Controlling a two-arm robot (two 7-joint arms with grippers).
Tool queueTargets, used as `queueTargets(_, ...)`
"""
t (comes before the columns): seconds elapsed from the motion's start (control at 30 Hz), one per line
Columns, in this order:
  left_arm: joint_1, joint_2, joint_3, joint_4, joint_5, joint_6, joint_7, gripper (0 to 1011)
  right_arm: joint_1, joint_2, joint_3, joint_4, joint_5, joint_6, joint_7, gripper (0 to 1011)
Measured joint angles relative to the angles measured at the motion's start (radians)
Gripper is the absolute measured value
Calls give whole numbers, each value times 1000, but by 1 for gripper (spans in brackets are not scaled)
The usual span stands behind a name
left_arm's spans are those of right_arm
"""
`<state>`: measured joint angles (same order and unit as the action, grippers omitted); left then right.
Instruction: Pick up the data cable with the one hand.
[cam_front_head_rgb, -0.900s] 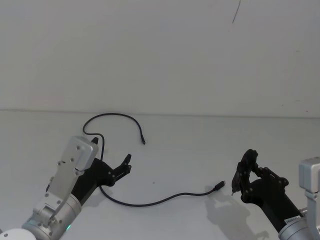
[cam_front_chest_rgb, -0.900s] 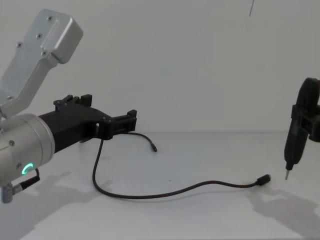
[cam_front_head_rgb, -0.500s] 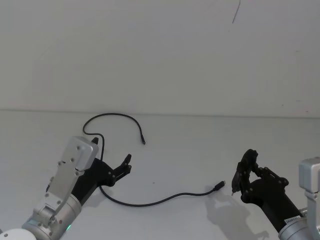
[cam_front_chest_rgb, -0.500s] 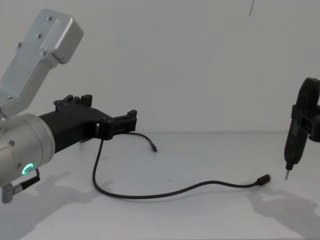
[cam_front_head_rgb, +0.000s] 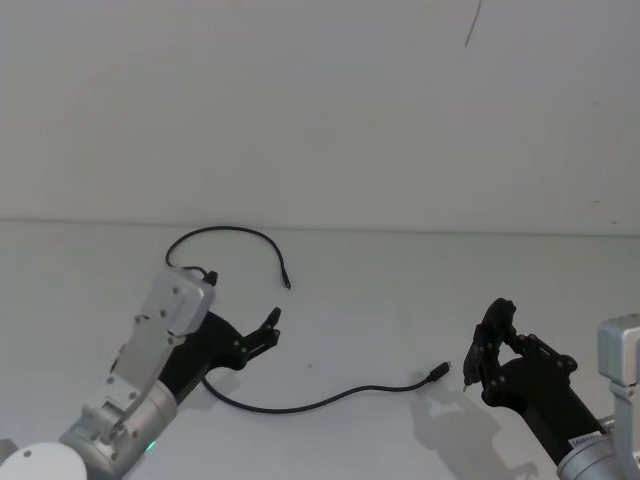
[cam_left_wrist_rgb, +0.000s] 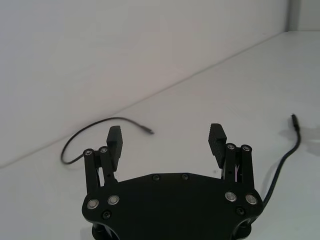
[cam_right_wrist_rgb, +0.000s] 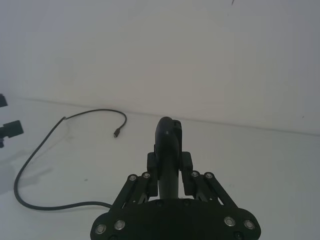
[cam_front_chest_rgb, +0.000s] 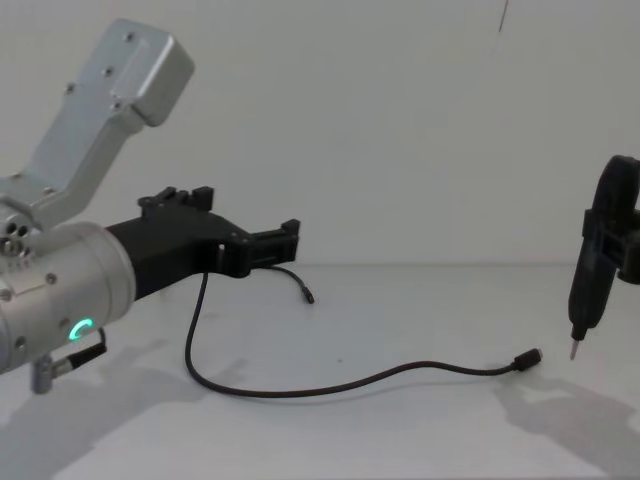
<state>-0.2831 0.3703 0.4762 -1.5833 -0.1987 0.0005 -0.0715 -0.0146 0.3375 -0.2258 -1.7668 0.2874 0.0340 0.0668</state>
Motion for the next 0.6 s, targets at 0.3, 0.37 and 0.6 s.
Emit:
queueTargets(0.3, -78, -25, 38, 75, -7, -13, -102, 1001, 0, 0, 0, 0, 0, 0, 0, 269)
queueTargets(0.37, -93, -30, 45, 89, -9, -14, -123, 1001, 0, 0, 0, 0, 0, 0, 0, 269)
queueTargets(0.6, -162, -55, 78, 162, -18, -16, -219, 1001, 0, 0, 0, 0, 0, 0, 0, 269)
